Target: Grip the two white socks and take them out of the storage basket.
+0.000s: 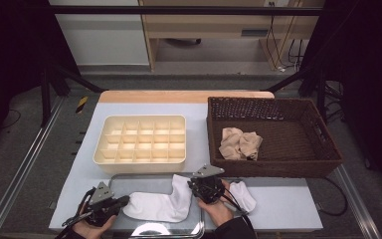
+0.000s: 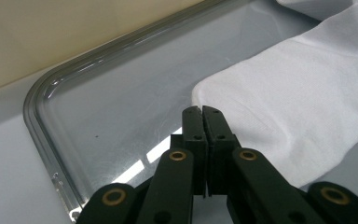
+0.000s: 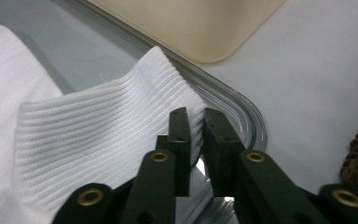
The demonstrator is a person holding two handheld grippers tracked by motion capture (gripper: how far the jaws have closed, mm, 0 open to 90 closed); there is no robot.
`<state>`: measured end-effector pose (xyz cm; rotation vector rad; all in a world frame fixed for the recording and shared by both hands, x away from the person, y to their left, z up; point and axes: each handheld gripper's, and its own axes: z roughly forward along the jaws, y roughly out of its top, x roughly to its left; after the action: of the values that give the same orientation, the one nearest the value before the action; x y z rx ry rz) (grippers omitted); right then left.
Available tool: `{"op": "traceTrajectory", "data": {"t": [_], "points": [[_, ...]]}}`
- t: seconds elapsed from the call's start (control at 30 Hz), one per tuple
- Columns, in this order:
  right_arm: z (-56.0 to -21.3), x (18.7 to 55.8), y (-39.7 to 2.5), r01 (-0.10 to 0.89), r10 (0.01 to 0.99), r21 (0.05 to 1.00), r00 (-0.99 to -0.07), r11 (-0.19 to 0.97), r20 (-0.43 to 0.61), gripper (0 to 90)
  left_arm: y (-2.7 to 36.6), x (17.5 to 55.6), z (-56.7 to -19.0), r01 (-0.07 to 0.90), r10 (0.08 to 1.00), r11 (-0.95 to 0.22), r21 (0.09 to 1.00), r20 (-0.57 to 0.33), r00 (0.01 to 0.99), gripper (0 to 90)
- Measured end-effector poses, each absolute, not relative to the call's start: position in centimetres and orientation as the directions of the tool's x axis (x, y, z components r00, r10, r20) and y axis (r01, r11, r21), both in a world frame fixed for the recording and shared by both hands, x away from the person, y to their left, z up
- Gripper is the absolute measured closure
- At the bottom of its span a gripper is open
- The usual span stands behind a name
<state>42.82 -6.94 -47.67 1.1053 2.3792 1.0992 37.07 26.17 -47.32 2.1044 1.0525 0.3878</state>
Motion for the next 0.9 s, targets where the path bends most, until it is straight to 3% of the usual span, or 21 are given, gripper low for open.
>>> {"op": "traceTrajectory", "data": {"t": [0.13, 0.53, 0.67, 0.9], "points": [[-46.9, 42.0, -7.8, 0.514, 0.747, 0.741, -0.664, 0.433, 0.023, 85.4, 26.4, 37.1, -47.1, 0.553, 0.791, -0.379, 0.742, -0.051, 0.610, 88.6], [-46.6, 39.1, -13.2, 0.601, 0.801, 0.733, -0.584, 0.318, 0.132, 85.1, 26.5, 37.7, -47.0, 0.544, 0.799, -0.373, 0.752, -0.038, 0.600, 88.5], [-46.7, 39.0, -12.9, 0.597, 0.795, 0.733, -0.592, 0.326, 0.129, 79.8, 26.4, 37.7, -47.1, 0.533, 0.797, -0.379, 0.757, -0.026, 0.604, 87.8], [-44.5, 38.6, -15.3, 0.540, 0.817, 0.799, -0.566, 0.266, 0.111, 73.9, 26.8, 37.6, -46.7, 0.518, 0.810, -0.346, 0.783, -0.030, 0.586, 72.7]]}}
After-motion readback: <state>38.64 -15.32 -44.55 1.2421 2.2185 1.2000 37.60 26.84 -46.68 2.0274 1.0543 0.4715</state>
